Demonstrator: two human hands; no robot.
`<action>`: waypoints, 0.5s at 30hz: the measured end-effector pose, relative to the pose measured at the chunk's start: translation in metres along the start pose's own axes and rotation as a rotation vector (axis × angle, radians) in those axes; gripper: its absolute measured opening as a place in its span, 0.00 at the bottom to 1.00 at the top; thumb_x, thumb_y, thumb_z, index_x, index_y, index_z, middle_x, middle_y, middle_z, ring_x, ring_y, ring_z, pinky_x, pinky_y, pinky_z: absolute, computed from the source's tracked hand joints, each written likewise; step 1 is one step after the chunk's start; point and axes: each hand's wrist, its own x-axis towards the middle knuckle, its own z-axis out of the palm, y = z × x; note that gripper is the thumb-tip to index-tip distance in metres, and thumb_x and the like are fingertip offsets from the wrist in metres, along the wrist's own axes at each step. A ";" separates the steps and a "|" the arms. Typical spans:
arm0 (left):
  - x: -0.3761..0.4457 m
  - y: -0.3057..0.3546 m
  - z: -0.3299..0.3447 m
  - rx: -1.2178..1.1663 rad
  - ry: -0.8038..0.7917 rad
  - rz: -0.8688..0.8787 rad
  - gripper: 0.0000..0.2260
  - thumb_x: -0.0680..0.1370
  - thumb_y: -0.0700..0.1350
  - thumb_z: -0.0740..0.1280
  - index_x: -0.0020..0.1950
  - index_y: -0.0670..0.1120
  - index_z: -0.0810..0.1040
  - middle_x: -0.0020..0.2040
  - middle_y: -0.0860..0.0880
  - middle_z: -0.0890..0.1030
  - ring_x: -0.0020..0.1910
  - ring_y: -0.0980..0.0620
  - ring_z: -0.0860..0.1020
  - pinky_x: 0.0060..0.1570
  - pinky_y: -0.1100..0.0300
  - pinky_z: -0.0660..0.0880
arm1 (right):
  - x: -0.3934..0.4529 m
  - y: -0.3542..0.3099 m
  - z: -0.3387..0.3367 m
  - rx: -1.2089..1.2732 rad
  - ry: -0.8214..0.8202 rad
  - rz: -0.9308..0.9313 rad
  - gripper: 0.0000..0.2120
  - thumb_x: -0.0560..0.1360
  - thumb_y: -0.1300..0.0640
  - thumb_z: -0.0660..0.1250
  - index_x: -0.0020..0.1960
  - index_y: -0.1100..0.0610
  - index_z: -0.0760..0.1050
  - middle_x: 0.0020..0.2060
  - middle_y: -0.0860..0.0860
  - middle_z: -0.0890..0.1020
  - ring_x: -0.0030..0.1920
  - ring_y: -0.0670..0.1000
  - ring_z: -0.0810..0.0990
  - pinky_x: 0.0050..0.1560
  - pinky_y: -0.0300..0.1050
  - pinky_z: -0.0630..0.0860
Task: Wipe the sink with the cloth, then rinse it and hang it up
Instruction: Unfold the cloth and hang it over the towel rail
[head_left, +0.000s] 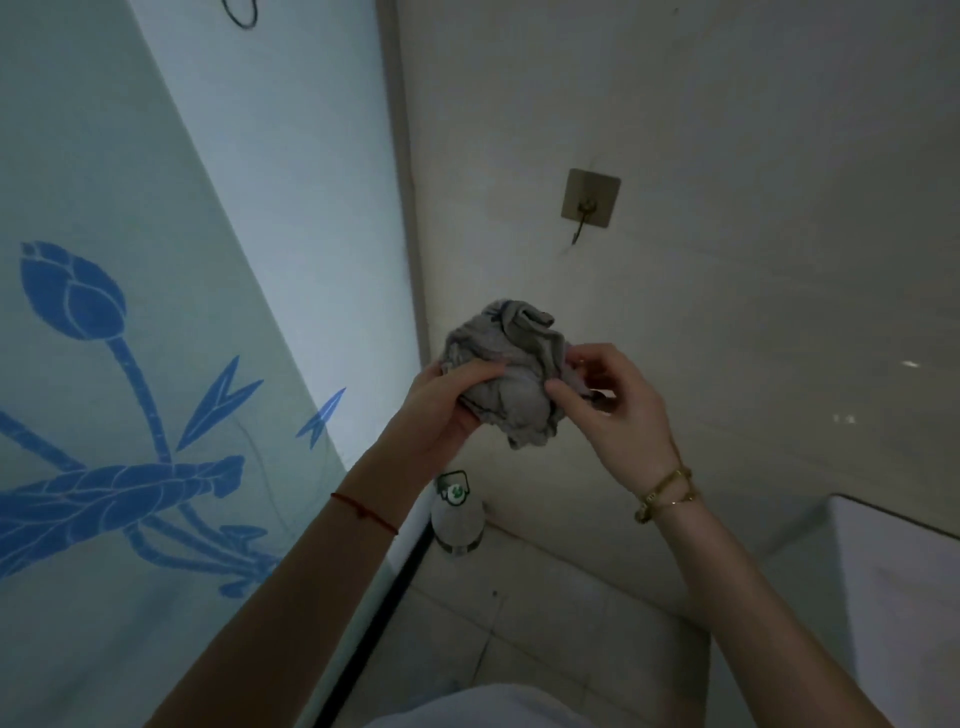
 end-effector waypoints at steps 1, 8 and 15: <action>0.005 0.005 0.002 0.010 -0.024 -0.002 0.20 0.75 0.34 0.69 0.67 0.37 0.75 0.60 0.37 0.82 0.57 0.40 0.82 0.52 0.52 0.82 | 0.004 0.001 0.002 -0.018 0.006 0.007 0.09 0.72 0.53 0.72 0.51 0.52 0.76 0.44 0.51 0.79 0.45 0.50 0.79 0.44 0.44 0.79; 0.033 0.042 -0.008 0.577 -0.191 0.281 0.25 0.74 0.32 0.72 0.69 0.47 0.74 0.60 0.46 0.82 0.56 0.52 0.82 0.54 0.57 0.81 | 0.022 -0.022 -0.003 -0.093 0.234 -0.033 0.05 0.71 0.49 0.64 0.45 0.49 0.74 0.44 0.47 0.77 0.50 0.51 0.77 0.52 0.44 0.73; 0.066 0.062 0.005 1.140 -0.368 0.442 0.28 0.72 0.51 0.76 0.70 0.58 0.71 0.58 0.53 0.78 0.55 0.56 0.78 0.56 0.58 0.79 | 0.039 -0.060 -0.017 0.100 0.111 0.016 0.03 0.80 0.63 0.59 0.51 0.63 0.70 0.30 0.48 0.72 0.27 0.49 0.69 0.23 0.40 0.68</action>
